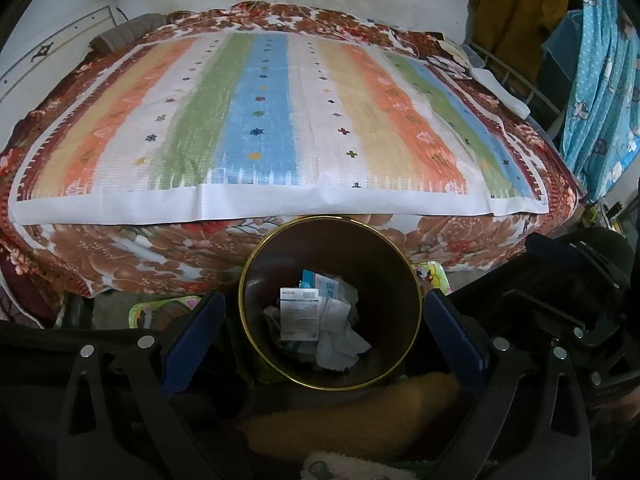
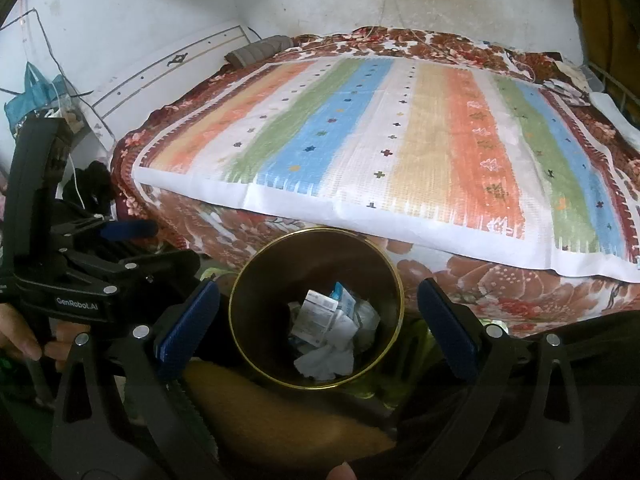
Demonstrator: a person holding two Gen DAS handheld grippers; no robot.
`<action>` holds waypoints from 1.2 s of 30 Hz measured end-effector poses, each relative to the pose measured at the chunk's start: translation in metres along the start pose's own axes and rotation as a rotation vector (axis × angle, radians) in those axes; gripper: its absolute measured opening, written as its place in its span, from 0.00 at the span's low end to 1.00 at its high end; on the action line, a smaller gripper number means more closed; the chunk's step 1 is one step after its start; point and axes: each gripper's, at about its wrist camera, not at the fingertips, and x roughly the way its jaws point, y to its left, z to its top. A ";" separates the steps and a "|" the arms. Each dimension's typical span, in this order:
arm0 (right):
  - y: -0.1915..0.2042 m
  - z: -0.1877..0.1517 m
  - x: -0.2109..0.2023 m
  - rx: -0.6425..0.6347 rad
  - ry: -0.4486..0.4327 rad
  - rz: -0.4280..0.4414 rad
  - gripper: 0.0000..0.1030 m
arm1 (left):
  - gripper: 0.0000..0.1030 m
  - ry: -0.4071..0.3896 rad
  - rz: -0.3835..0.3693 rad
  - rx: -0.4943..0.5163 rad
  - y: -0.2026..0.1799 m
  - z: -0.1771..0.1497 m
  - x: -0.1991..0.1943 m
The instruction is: Collect trash
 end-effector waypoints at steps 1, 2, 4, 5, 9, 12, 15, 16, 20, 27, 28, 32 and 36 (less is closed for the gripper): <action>0.000 0.000 0.000 0.000 0.000 0.001 0.92 | 0.94 0.000 0.000 0.000 0.000 -0.001 0.000; 0.000 0.000 0.000 0.000 0.001 0.002 0.92 | 0.94 0.001 -0.001 0.001 -0.001 -0.001 0.000; 0.002 0.000 0.001 0.001 0.003 0.009 0.92 | 0.94 0.001 0.000 0.001 0.000 0.000 0.000; 0.002 0.000 0.000 0.002 0.002 0.010 0.92 | 0.94 0.001 0.000 0.000 0.000 0.001 0.000; 0.001 0.000 0.000 0.000 0.004 0.010 0.92 | 0.94 0.001 0.001 -0.001 0.000 0.001 0.000; 0.000 0.000 0.000 0.002 0.003 0.010 0.92 | 0.94 0.001 0.000 0.000 0.000 0.001 0.000; 0.000 0.000 0.000 0.002 0.003 0.010 0.92 | 0.94 0.001 0.001 -0.001 0.000 0.001 0.000; 0.001 0.000 0.000 0.002 0.003 0.011 0.92 | 0.94 0.001 0.000 -0.001 0.000 0.000 0.000; 0.000 0.001 0.000 0.002 0.003 0.011 0.92 | 0.94 0.001 0.001 0.004 -0.001 -0.001 0.001; 0.000 0.001 0.000 0.003 0.005 0.013 0.92 | 0.94 0.001 -0.002 0.004 -0.001 0.000 0.001; 0.000 0.001 0.000 0.002 0.005 0.015 0.92 | 0.94 0.000 0.000 0.006 -0.002 -0.001 0.001; 0.002 0.001 0.000 0.004 0.006 0.016 0.92 | 0.94 0.000 0.002 0.006 -0.002 -0.003 0.001; 0.002 0.001 0.000 0.003 0.005 0.017 0.92 | 0.94 0.002 -0.012 0.007 -0.003 -0.003 0.001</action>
